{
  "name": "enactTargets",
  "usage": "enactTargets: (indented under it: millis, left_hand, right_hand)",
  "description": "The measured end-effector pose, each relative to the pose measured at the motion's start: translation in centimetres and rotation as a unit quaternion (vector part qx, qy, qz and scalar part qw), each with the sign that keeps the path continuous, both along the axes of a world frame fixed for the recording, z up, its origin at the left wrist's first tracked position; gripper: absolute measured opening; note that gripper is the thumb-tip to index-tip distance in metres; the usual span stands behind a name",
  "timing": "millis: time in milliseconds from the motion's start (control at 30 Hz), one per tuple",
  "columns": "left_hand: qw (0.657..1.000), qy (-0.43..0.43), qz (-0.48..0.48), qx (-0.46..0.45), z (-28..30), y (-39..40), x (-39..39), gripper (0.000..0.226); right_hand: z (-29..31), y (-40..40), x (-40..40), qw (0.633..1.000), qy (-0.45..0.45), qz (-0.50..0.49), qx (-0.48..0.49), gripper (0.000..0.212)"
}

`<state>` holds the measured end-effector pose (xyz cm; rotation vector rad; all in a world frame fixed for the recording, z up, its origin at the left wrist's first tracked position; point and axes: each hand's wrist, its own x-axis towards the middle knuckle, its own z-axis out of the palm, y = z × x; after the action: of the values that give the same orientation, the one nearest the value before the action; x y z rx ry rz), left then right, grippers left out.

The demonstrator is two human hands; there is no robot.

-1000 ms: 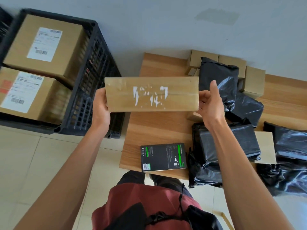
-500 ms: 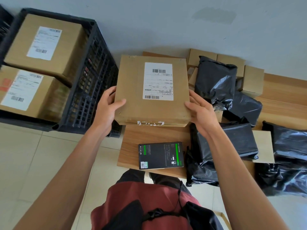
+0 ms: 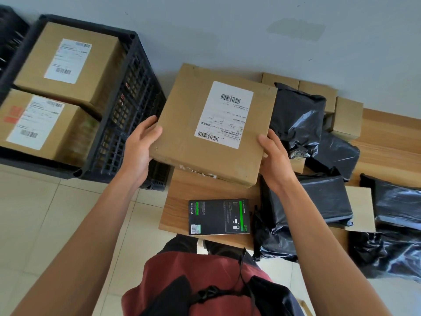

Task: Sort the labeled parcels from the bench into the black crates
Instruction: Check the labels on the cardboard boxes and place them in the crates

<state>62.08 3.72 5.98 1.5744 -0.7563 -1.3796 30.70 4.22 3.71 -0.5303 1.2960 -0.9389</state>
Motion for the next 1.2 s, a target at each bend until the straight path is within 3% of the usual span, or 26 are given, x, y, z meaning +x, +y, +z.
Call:
enactTargets:
  millis: [133,300,367,567,667,767,867,933,1033,1133,1200]
  left_hand:
    - [0.996,-0.012,0.083,0.018,0.0,0.2,-1.9,0.066]
    - [0.999,0.042,-0.001,0.034,0.3,2.2,-7.4,0.116]
    - [0.999,0.049,0.013,0.017,0.0,2.2,-8.6,0.123]
    - [0.997,0.067,0.048,-0.010,-0.2,0.9,-5.8,0.109]
    - [0.997,0.071,0.008,-0.022,0.0,0.5,-3.1,0.094]
    - [0.995,0.069,-0.067,-0.017,0.4,0.4,-0.5,0.080]
    - [0.990,0.077,-0.116,-0.001,0.6,0.1,1.5,0.077]
    - [0.990,0.075,-0.122,0.004,0.9,-0.2,2.0,0.072]
    - [0.997,0.060,-0.056,-0.007,1.1,-0.3,1.5,0.057]
    - [0.997,0.034,0.073,-0.005,1.2,0.2,0.4,0.060]
    - [0.995,0.022,0.095,0.001,1.2,0.9,-0.8,0.064]
  right_hand:
    - [-0.3,-0.1,2.3,0.995,-0.053,-0.089,-0.003,0.103]
    - [-0.2,0.0,6.9,0.985,-0.100,-0.138,0.003,0.120]
    - [-0.4,0.6,8.0,0.983,-0.112,-0.144,0.004,0.122]
    - [-0.7,1.0,6.2,0.986,-0.108,-0.126,-0.006,0.128]
    - [-0.6,0.3,3.5,0.986,-0.072,-0.153,0.000,0.113]
    - [-0.3,-0.3,1.1,0.998,-0.026,-0.058,0.010,0.120]
    - [-0.2,-0.2,0.1,0.999,-0.017,0.049,-0.006,0.082]
    - [-0.8,-0.1,0.0,0.997,-0.014,0.075,-0.024,0.070]
    - [-0.8,0.3,0.9,0.998,-0.033,0.041,-0.030,0.087]
    - [-0.4,0.9,2.4,0.999,-0.039,-0.027,-0.020,0.097]
    - [0.0,1.0,3.3,0.996,-0.057,-0.056,-0.029,0.100]
